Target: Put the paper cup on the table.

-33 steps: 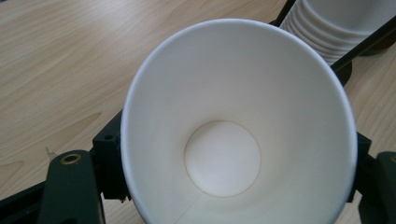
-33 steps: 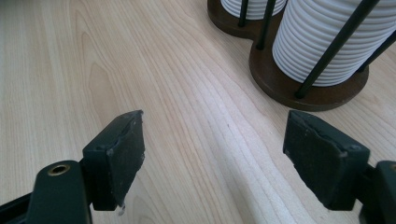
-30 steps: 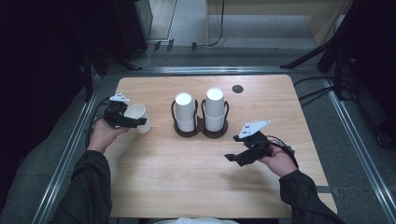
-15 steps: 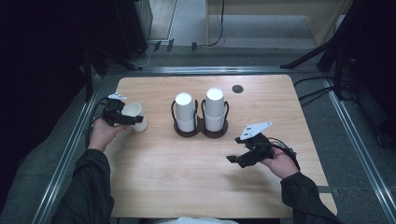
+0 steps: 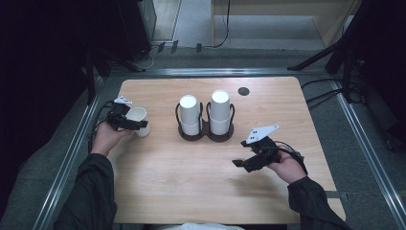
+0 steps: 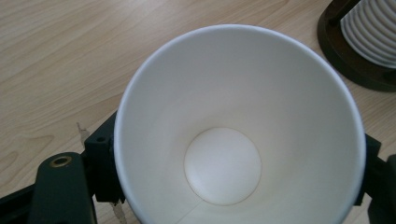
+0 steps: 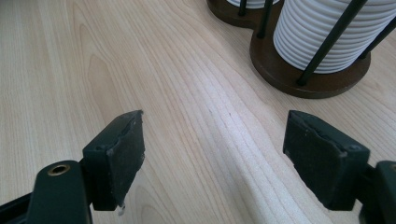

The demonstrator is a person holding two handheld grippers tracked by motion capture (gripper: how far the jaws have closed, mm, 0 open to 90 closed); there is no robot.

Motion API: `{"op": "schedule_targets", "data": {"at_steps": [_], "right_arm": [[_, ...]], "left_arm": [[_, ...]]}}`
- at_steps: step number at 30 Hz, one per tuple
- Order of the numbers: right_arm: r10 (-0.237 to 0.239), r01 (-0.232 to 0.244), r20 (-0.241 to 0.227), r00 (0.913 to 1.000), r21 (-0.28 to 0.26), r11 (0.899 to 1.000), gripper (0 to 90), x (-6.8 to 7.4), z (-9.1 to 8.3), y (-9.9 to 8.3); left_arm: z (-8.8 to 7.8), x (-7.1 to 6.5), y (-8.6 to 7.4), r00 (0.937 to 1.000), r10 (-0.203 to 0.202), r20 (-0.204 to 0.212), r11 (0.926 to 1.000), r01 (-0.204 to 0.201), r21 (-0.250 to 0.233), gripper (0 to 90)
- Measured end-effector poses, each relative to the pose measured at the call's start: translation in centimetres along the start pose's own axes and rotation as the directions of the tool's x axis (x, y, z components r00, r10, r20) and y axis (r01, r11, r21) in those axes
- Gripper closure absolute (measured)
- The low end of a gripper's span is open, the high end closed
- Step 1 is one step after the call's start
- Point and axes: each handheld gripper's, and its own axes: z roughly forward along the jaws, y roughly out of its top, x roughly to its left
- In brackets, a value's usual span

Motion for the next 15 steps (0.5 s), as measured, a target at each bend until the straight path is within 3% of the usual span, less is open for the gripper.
{"op": "schedule_targets", "data": {"at_steps": [4,10,13,15], "right_arm": [[-0.002,0.002,0.0,1.0,0.0,1.0,21.3,-0.04,0.01,0.0],[-0.002,0.002,-0.001,1.0,0.001,1.0,21.3,-0.03,-0.02,0.0],[-0.002,0.002,0.0,1.0,0.002,1.0,21.3,-0.04,-0.03,-0.01],[-0.001,0.001,-0.001,1.0,0.002,1.0,21.3,-0.04,-0.04,0.0]], "left_arm": [[0.05,0.0,0.07,0.9997,-0.024,0.009,0.9997,0.024,-0.004,12.4],[0.21,-0.17,0.12,0.9995,-0.024,0.018,0.9997,0.024,0.011,9.8],[0.17,-0.12,0.2,0.9988,-0.045,0.016,0.9989,0.045,0.016,5.8],[0.07,0.03,0.23,0.997,-0.068,0.037,0.9976,0.068,0.008,5.5]]}}
